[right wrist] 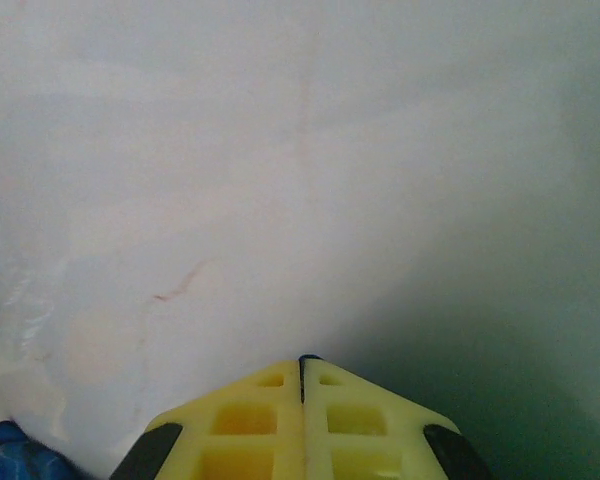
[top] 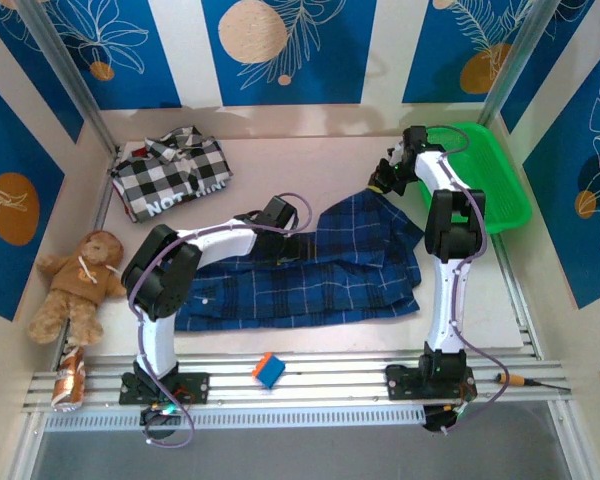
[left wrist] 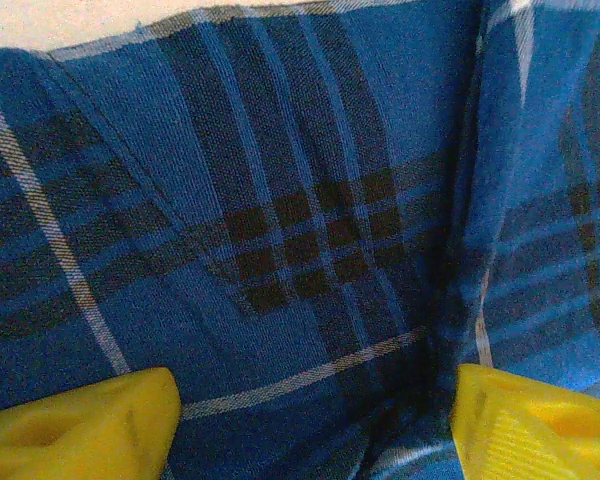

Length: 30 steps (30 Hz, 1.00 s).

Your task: Fold and stack the long sleeve shirts

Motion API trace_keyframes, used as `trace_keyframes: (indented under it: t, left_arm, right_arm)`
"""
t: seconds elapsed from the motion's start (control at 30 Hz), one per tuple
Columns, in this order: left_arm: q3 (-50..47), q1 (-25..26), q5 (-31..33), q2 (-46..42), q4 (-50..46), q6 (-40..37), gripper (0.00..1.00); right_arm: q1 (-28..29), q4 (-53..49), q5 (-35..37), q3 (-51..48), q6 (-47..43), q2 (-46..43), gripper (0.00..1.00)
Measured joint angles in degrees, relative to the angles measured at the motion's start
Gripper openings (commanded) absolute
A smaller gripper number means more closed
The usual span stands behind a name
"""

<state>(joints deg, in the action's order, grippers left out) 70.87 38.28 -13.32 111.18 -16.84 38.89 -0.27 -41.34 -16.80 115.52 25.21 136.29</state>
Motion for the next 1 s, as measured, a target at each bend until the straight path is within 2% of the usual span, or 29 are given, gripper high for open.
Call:
trace_keyframes:
  t: [0.2, 0.43, 0.63, 0.83, 0.9, 1.0]
  left_arm:
    - [0.76, -0.42, -0.09, 0.92, -0.61, 0.76, 0.73]
    - [4.09, -1.86, -1.55, 3.39, -2.75, 2.84, 0.72]
    - [4.61, -2.45, -2.8, 3.82, -3.34, 3.28, 0.72]
    - [4.59, -2.73, -3.39, 3.98, -3.32, 3.28, 0.72]
    - [4.57, -2.82, -3.52, 4.02, -3.32, 3.3, 0.71]
    - [4.57, -2.89, -3.65, 4.02, -3.32, 3.26, 0.71]
  right_arm:
    - [1.01, 2.67, -1.7, -0.94, -0.5, -6.05, 0.0]
    - [2.54, 6.14, -3.21, -12.17, -2.25, -19.85, 0.0]
    - [4.83, 8.74, -3.8, -30.51, -2.45, -29.24, 0.0]
    - [6.29, 9.53, -3.32, -45.53, -1.73, -31.67, 0.0]
    - [6.32, 8.74, -2.91, -48.17, -1.73, -31.58, 0.06]
    - [6.14, 7.89, -1.81, -48.89, -1.49, -31.63, 0.33]
